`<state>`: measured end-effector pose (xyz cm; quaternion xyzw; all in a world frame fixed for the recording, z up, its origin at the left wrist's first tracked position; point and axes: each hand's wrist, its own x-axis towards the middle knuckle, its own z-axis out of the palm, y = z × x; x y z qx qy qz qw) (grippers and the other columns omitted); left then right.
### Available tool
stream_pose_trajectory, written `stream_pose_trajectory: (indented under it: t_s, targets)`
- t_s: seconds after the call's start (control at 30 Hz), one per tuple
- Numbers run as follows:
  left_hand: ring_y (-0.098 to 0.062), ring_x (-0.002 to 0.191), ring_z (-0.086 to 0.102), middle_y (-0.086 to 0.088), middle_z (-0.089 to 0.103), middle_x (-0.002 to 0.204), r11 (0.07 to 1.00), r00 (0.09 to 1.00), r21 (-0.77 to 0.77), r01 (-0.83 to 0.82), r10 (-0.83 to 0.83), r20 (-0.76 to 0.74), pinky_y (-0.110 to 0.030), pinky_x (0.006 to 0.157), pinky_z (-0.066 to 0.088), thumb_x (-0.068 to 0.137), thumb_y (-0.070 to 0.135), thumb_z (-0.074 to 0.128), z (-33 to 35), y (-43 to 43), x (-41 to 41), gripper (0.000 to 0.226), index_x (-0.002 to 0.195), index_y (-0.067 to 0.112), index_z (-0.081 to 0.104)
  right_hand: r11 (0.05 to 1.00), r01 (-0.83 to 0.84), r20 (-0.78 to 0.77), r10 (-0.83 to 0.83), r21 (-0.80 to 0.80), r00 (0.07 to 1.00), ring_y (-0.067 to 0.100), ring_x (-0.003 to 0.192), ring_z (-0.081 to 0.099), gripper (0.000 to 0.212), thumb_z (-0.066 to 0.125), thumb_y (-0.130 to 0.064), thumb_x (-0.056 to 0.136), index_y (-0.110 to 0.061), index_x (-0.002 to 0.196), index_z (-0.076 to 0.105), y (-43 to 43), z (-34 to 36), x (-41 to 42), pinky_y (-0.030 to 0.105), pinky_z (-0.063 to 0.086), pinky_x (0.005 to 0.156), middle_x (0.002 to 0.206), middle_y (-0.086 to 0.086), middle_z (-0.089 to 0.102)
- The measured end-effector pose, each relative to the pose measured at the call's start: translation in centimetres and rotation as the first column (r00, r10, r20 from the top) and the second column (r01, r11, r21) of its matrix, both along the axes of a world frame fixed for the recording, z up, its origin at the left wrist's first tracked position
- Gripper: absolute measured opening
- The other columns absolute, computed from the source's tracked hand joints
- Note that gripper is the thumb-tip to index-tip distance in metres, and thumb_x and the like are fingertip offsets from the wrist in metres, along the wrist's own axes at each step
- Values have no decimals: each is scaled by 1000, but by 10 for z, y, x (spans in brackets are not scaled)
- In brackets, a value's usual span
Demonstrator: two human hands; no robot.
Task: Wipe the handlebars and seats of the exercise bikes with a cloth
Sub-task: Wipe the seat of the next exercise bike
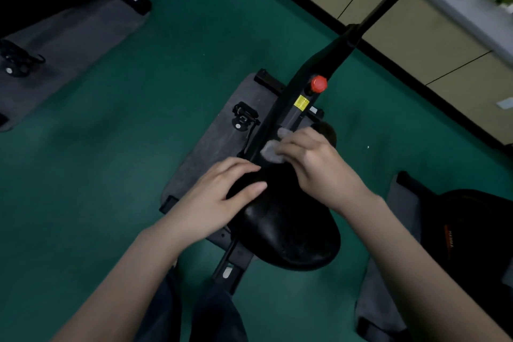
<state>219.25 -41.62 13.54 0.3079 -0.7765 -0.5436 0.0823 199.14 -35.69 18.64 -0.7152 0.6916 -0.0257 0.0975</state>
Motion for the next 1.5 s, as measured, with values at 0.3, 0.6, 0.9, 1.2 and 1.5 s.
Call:
stream_pose_trajectory:
  t_s: [0.3,0.6,0.9,1.2,1.5]
  targets:
    - [-4,117,50,19,53,122,990,988,51,134,-137,71,-37,105,39,93,43,49,0,-24,-42,36,126,31,57,849,399,284,-310,-348,907,28,115,51,22,58,2,92,0,110,68,27,-20,-18,29,37,105,119,12,63]
    - [-1,109,53,23,57,115,987,989,88,136,-140,38,-36,103,40,93,36,52,-5,-28,-53,29,120,34,62,735,664,643,-577,139,504,6,89,60,18,54,-13,96,-15,105,68,-23,-18,-72,9,45,79,93,-10,66]
    - [0,117,52,25,58,120,986,996,142,93,-91,-17,-38,108,36,87,49,47,-7,-25,-45,36,117,39,63,443,871,841,-536,212,68,9,90,58,10,53,-10,97,-12,102,62,44,-44,-19,34,45,87,95,0,65]
    - [3,121,49,21,58,121,994,1000,109,27,-26,-13,-34,112,33,85,50,46,0,-13,-37,41,117,31,64,698,697,659,-449,-164,604,15,137,41,28,59,-3,92,-8,118,67,57,-25,22,27,31,115,136,2,54]
    - [6,129,34,31,40,133,993,991,-29,112,-109,80,-22,109,28,62,75,54,13,-3,-6,80,134,41,42,811,550,599,-344,-198,723,17,134,46,25,61,0,90,-8,112,70,98,-25,26,34,36,112,134,3,58]
